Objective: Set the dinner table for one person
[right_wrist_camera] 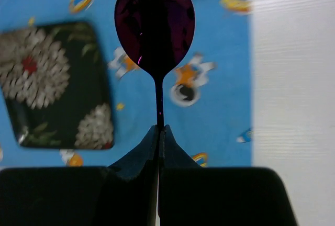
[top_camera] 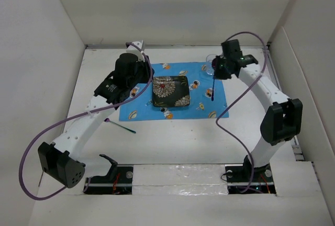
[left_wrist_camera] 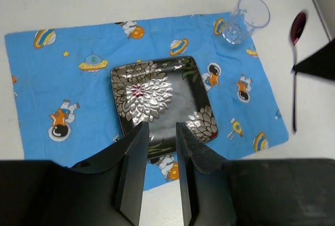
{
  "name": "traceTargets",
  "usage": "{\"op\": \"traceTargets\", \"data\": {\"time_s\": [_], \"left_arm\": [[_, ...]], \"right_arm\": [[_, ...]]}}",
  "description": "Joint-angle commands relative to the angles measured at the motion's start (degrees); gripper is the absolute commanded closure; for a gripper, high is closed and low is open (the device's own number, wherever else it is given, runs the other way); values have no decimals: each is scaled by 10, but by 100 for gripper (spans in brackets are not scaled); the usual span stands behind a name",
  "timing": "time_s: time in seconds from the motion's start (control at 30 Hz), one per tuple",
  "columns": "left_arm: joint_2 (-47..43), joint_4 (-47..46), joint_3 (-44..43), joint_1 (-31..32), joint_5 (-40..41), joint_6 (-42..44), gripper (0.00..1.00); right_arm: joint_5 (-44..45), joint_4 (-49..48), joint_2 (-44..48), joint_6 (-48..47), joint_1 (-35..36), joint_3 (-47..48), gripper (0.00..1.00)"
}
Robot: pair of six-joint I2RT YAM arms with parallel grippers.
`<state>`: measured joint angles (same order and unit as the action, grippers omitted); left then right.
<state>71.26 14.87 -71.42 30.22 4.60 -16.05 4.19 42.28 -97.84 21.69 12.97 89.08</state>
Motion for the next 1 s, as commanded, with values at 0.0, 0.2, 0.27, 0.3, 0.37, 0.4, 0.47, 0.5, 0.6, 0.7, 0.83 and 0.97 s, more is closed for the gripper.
{"op": "traceTargets", "data": {"time_s": [0.0,0.2,0.27,0.3,0.37,0.4,0.47,0.5,0.6,0.7,0.83,0.97], "left_arm": [[-10,15,-27,-23,58,-79,75],[-17,82,-2,-36,159,-182,71],[-13,102,-1,-36,160,-201,71],[-11,112,1,-36,155,-205,71],[-17,113,16,-36,142,-212,71],[-20,112,22,-36,138,-221,71],[-33,110,39,-36,132,-228,71],[-38,104,45,-36,131,-231,71],[-53,103,60,-36,130,-233,71],[-49,111,61,-36,132,-228,70],[-38,143,60,-36,146,-241,70],[-32,200,53,-36,181,-291,70]], "right_arm": [[-75,-11,-2,-22,43,-30,100],[-63,-39,-94,-14,77,4,100],[-65,-41,-121,-16,77,29,100],[-62,-36,-149,-15,77,41,100],[-60,-34,-170,-15,77,58,100],[-58,-38,-177,-12,77,58,100],[-59,-40,-193,-11,77,61,100],[-54,-44,-199,-10,77,63,100],[-52,-44,-222,-6,77,75,100],[-45,-39,-236,-6,71,87,100],[-45,-36,-230,-1,71,83,86],[-29,-37,-196,4,71,71,62]]}}
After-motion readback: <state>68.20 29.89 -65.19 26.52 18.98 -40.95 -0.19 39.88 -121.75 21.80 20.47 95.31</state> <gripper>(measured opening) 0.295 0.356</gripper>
